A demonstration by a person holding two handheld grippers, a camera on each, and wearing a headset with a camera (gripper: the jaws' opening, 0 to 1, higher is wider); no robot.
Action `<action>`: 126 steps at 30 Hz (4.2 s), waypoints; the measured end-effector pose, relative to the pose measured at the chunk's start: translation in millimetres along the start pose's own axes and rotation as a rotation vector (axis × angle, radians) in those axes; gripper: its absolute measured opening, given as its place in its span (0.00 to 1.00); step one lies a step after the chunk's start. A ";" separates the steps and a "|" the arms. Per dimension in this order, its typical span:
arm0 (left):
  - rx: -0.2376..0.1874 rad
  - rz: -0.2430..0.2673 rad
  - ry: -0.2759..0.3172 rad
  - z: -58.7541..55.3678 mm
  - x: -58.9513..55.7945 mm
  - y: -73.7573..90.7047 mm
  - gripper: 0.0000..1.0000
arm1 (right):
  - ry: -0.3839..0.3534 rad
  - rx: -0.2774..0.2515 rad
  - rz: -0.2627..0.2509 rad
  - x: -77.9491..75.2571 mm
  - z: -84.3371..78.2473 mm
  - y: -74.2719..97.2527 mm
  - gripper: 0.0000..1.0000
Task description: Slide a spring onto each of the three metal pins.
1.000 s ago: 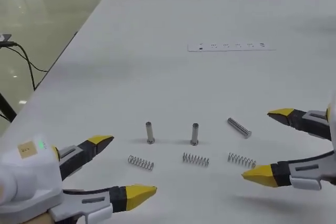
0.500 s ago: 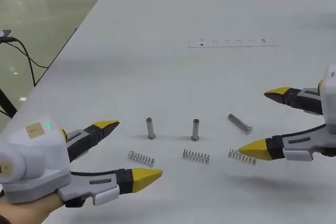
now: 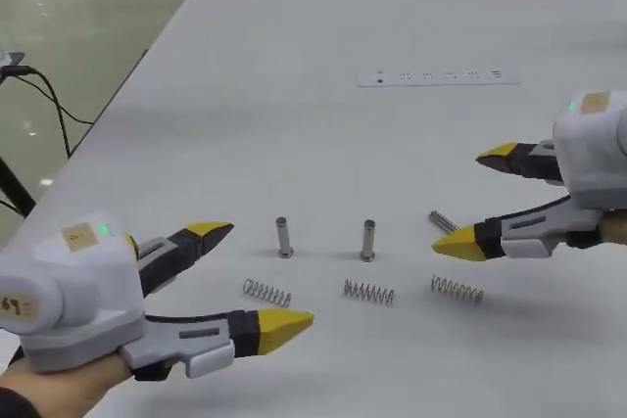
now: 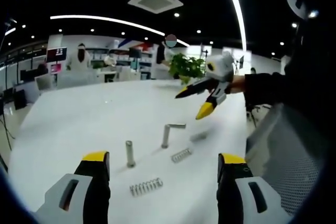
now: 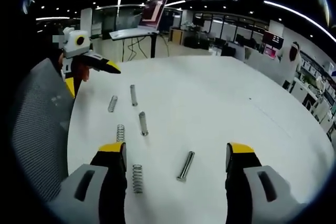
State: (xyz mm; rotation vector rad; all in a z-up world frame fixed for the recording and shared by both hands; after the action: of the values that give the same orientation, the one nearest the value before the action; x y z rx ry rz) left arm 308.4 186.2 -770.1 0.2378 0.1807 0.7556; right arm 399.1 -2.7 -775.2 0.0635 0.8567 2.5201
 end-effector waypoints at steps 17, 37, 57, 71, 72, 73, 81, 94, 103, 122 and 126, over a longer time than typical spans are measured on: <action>0.009 -0.010 0.003 -2.6 -3.0 -0.8 0.80 | -0.090 0.166 -0.010 -9.7 -21.4 -31.6 0.49; 0.013 -0.013 0.008 -4.6 -3.3 -0.4 0.78 | -0.226 0.264 -0.051 -18.5 -36.7 -47.0 0.21; 0.013 -0.016 0.013 -5.9 -2.2 -0.6 0.77 | -0.266 0.313 -0.072 -21.9 -45.9 -56.7 0.13; 0.014 -0.015 0.012 -6.2 -2.4 -1.5 0.76 | -0.238 0.333 -0.109 -24.9 -48.3 -56.1 0.05; 0.014 -0.015 0.012 -6.2 -2.5 -1.5 0.76 | -0.244 0.327 -0.107 -25.0 -48.6 -56.0 0.05; 0.013 -0.015 0.012 -6.0 -2.6 -1.4 0.76 | -0.258 0.322 -0.104 -24.9 -49.2 -55.2 0.05; 0.013 -0.017 0.009 -5.4 -3.4 -1.7 0.76 | -0.292 0.304 -0.090 -22.6 -45.0 -43.2 0.05; 0.007 -0.020 0.003 -2.7 -5.3 -0.8 0.75 | -0.306 0.258 -0.088 -13.2 -33.9 -18.9 0.05; 0.005 -0.021 -0.001 -1.2 -6.3 -0.5 0.75 | -0.284 0.240 -0.082 -4.7 -29.6 -13.2 0.05; 0.008 -0.024 -0.003 -1.3 -6.8 1.1 0.75 | -0.278 0.222 -0.070 1.0 -27.0 -10.3 0.05; 0.011 -0.027 -0.004 -1.8 -6.9 0.9 0.74 | -0.285 0.216 -0.067 2.1 -25.5 -8.7 0.05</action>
State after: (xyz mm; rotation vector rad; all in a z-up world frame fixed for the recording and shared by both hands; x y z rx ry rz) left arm 302.4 182.2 -771.0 0.2468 0.1842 0.7278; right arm 396.0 -10.1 -801.0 0.4452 0.9885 2.2749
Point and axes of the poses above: the centre of the closed fingertips' face, and the gripper's own axes: y roughly backward along the fingers, x roughly to its left, z roughly out of its top, the point moved 2 cm from there along y, roughly backward along the fingers, and after that the axes turned 1 degree about -y, right-handed, at the moved point
